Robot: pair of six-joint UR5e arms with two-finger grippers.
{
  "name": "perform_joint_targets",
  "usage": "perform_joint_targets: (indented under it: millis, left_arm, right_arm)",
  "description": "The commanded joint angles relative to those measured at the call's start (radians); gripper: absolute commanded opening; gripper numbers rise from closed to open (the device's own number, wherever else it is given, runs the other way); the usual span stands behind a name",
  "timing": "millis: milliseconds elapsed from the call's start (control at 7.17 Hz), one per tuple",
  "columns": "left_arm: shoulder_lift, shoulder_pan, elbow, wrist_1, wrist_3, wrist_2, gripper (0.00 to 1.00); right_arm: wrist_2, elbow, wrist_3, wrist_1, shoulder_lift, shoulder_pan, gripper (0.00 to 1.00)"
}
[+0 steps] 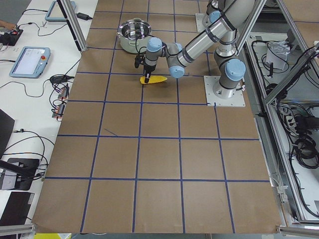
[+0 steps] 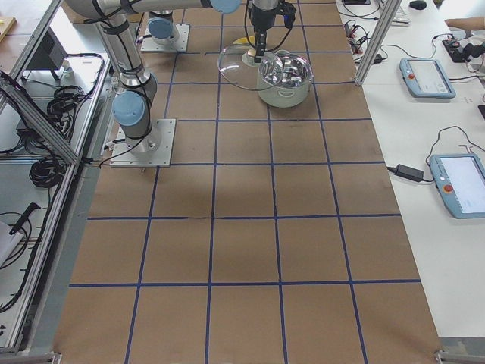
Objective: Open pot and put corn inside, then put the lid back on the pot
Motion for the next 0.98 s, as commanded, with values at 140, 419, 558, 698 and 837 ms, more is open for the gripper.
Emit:
perform_joint_targets:
  millis: [140,419,558,698,837]
  left_arm:
    - [0.081,-0.024,0.065,-0.139,-0.139,0.067,0.07]
    - [0.159,-0.142,0.327,-0.562,-0.316,0.134,0.05]
    - [0.148,-0.209,0.491,-0.740,-0.413,0.147,0.04]
    - [0.129,-0.256,0.603,-0.847,-0.514,0.132,0.03]
    - [0.103,-0.283,0.656,-0.876,-0.615,0.050,0.03]
  right_arm:
    - [-0.023,0.012,-0.008,-0.008,-0.010,0.003,0.31]
    - [-0.023,0.020,-0.008,-0.032,-0.011,0.003,0.31]
    - [-0.023,0.022,-0.008,-0.032,-0.013,0.003,0.31]
    - [-0.023,0.022,-0.007,-0.034,-0.015,0.003,0.31]
    - [-0.023,0.020,-0.008,-0.032,-0.015,0.003,0.31]
